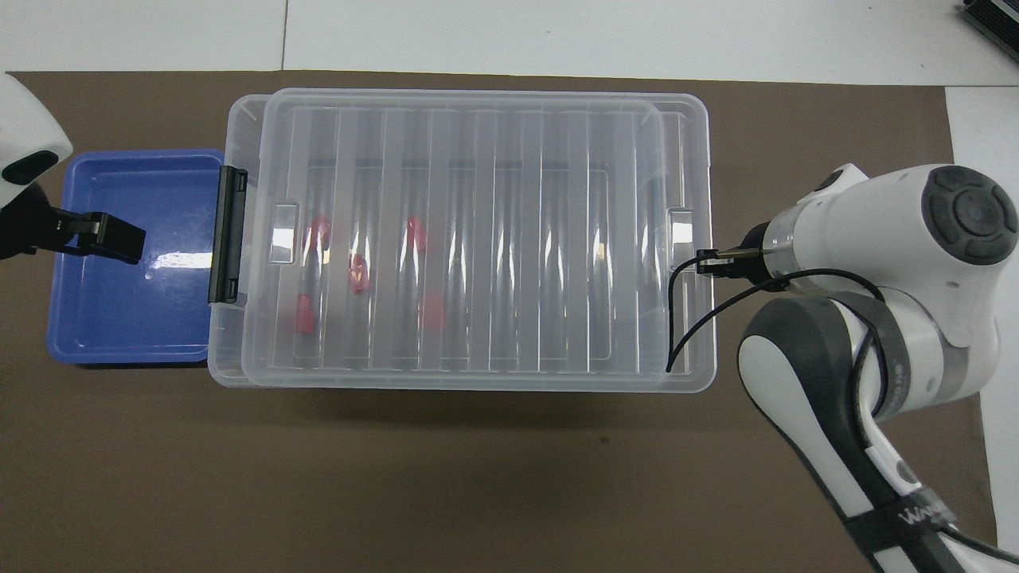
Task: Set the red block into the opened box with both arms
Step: 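Slide the clear lid back over the box with the right gripper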
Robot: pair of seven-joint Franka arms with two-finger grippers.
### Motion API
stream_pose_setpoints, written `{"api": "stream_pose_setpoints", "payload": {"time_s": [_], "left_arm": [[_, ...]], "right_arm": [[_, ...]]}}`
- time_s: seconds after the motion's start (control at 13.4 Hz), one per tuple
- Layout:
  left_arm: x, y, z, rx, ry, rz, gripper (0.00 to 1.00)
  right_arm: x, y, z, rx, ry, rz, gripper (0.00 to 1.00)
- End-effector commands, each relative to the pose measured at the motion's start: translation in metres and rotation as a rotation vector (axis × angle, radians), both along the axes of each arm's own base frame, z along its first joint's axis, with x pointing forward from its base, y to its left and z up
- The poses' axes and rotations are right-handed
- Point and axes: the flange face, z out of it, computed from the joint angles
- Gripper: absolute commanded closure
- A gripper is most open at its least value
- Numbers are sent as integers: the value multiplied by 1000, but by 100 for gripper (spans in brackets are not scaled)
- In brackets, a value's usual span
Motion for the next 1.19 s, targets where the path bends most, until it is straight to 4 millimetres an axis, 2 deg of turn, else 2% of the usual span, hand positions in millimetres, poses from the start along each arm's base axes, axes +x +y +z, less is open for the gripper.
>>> {"api": "stream_pose_setpoints", "payload": {"time_s": [0.0, 0.07, 0.6, 0.75, 1.12], "left_arm": [[-3, -7, 2, -12, -11, -13, 0], [-4, -10, 3, -14, -12, -19, 0], [-9, -8, 3, -10, -6, -19, 0], [-10, -13, 7, -11, -15, -25, 0], [-11, -4, 1, -8, 4, -5, 0]], "right_arm": [[-12, 15, 3, 29, 6, -3, 100], [-13, 20, 4, 30, 2, 7, 100], [-12, 22, 5, 31, -5, 11, 100], [-13, 21, 5, 30, -4, 16, 100], [-13, 24, 4, 29, -3, 28, 100]]}}
